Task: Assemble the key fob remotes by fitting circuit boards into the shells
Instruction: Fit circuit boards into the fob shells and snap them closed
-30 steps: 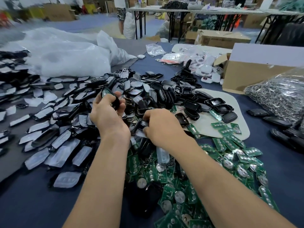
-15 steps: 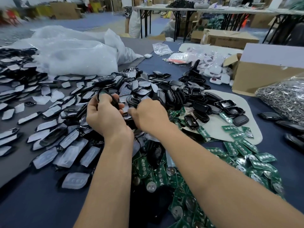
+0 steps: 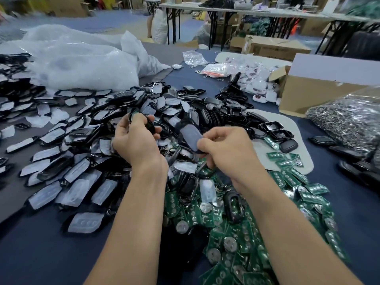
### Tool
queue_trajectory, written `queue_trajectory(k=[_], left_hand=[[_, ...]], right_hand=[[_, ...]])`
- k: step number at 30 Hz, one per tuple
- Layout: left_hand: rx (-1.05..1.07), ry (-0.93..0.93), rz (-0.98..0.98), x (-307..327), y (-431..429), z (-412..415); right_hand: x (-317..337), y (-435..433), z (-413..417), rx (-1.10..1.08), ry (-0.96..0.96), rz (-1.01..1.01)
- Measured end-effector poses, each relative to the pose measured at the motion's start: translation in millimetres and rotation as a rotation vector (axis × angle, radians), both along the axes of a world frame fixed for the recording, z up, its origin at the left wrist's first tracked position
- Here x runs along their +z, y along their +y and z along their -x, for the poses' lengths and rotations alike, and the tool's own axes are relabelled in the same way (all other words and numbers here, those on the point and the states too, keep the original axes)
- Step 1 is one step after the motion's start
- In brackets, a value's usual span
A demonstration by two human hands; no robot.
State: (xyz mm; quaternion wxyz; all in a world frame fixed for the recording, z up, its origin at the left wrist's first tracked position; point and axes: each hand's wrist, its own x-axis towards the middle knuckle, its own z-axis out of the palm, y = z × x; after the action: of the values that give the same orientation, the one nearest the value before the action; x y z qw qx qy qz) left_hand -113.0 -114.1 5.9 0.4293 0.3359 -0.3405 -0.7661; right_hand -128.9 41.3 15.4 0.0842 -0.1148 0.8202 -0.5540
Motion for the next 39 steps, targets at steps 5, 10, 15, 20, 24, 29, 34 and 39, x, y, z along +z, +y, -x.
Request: queue_trajectory(k=[5,10,15,20,24,29,34,39], left_hand=[[-0.353,-0.086,0.199,-4,31,1],[-0.612,-0.155,0.488,-10,67,1],[-0.737,-0.273,0.893,-15,91,-12],[-0.735,-0.453,1.452,-12,95,-24],[-0.712,-0.393,1.472,-11,101,-24],[-0.697,-0.335,1.425,-18,97,-21],[-0.727,-0.245,0.769,-13,105,-15],[-0.924,-0.222,0.419,-15,100,-11]], right_hand=[[-19,64,-15,-0.041,-0.165,0.215],[-25,89,-8,-0.115,-0.261,0.369],[-32,93,0,-0.154,-0.367,0.532],[-34,97,7,-0.179,-0.479,0.654],[-35,103,12,-0.146,-0.487,0.621],[-35,108,10,-0.102,-0.481,0.565],[-31,108,7,-0.176,-0.365,0.707],[-31,102,1,-0.161,-0.108,0.557]])
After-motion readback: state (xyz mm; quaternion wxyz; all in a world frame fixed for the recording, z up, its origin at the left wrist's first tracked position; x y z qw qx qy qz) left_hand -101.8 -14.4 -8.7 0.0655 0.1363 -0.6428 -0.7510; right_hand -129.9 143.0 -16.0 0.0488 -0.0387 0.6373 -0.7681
